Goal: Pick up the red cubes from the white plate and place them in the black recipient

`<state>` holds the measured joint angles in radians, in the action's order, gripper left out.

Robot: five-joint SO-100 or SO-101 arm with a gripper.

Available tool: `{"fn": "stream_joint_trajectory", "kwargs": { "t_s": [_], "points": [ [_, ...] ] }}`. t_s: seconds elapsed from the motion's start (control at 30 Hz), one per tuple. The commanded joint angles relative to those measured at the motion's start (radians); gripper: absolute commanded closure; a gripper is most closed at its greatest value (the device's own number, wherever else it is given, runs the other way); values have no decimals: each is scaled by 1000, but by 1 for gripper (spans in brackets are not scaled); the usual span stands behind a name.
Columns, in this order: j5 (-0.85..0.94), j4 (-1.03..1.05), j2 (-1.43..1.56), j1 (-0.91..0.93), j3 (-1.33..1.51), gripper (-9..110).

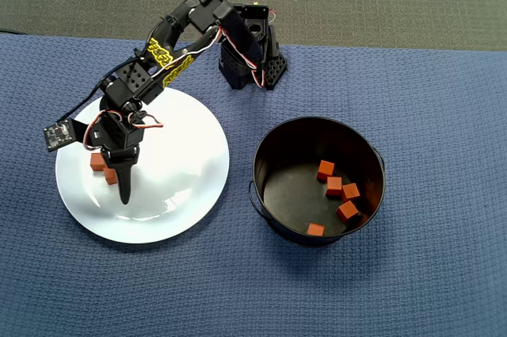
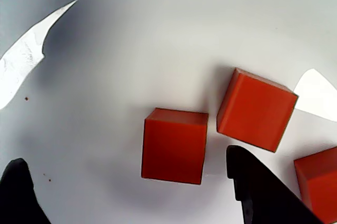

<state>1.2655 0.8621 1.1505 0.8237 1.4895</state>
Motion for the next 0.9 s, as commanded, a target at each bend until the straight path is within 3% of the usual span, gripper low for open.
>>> {"fn": "stream_joint_trajectory", "kwargs": {
  "t_s": [0.0, 0.23, 0.33, 0.37, 0.63, 0.87],
  "points": [
    [-2, 3, 3, 9, -86, 61],
    [-3, 15, -6, 12, -103, 68],
    [-38, 2, -6, 8, -104, 97],
    [-55, 0, -8, 6, -115, 101],
    [-121, 17, 112, -9, -34, 101],
    [-426, 110, 457, -87, 69, 101]
  ]
}}
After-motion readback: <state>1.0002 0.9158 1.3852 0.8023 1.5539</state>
